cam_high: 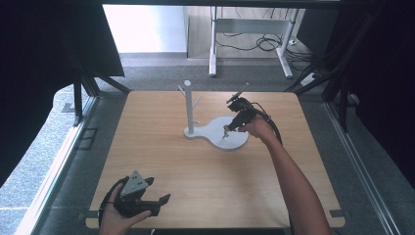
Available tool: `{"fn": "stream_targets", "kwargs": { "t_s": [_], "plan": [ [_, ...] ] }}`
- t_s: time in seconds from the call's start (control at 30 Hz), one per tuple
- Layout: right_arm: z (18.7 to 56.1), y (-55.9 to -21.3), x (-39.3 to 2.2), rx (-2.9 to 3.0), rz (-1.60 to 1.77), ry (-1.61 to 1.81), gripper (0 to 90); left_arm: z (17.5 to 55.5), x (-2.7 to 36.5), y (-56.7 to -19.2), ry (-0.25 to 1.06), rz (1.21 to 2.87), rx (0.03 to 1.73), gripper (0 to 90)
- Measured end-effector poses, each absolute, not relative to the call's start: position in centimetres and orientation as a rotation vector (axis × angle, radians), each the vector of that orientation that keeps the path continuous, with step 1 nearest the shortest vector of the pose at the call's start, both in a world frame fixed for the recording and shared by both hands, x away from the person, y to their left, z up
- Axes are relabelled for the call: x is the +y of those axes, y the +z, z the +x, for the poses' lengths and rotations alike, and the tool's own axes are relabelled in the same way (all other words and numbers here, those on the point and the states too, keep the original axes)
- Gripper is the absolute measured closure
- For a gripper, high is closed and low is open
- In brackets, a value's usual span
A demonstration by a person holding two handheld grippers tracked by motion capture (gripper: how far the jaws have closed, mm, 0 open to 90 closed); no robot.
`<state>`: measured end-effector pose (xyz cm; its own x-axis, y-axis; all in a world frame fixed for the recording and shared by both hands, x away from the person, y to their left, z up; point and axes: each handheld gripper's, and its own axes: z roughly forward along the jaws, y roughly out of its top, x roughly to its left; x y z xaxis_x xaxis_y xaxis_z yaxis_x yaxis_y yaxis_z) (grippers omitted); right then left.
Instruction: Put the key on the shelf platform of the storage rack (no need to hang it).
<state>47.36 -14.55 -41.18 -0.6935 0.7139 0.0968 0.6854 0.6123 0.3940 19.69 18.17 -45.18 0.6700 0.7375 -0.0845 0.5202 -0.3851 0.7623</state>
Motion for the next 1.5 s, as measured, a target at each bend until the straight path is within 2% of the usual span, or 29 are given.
{"fn": "stream_targets", "kwargs": {
  "t_s": [0.63,1.5],
  "plan": [
    [49.2,-44.8,-13.7,2.766,1.215,0.567,85.0,19.7,18.3,-45.3,0.347,2.075,0.973,22.6],
    [49.6,-48.3,-16.3,2.746,1.321,0.529,83.8,19.8,18.0,-45.4,0.343,2.092,0.969,22.6]
  ]
}}
